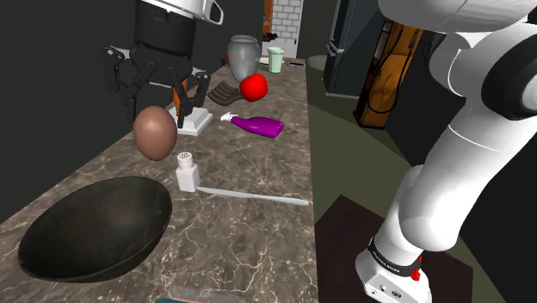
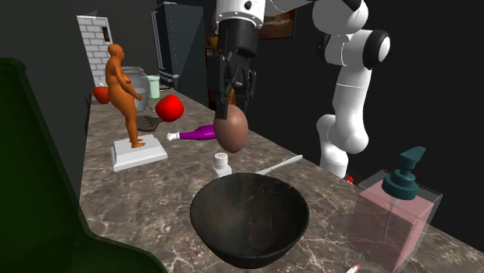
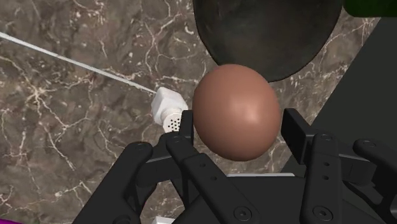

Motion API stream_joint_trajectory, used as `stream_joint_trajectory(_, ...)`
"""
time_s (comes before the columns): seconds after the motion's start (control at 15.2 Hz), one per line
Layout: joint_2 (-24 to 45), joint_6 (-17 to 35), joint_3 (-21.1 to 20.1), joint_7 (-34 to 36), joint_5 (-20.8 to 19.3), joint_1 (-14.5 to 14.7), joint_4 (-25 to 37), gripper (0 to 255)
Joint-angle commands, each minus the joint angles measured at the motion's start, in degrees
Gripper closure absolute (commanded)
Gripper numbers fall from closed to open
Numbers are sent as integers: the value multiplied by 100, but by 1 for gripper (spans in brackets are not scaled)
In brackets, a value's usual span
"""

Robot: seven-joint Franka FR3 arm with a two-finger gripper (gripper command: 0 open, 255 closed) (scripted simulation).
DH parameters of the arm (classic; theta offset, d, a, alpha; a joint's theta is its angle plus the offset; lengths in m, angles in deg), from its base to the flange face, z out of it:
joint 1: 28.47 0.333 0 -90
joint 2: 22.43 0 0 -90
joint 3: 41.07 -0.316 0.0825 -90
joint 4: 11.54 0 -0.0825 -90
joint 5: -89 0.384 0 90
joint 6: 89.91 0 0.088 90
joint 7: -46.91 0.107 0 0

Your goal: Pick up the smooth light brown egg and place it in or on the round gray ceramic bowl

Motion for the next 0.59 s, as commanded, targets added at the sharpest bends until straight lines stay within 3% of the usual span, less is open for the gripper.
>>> stream_joint_trajectory(0.0, 308, 44, -215, 379, -240, 154, 287, 255)
stream_joint_trajectory(0.4, 1585, -167, -696, 1513, -1296, 945, 1657, 255)
stream_joint_trajectory(0.53, 1485, 28, -665, 1468, -1219, 905, 1379, 255)
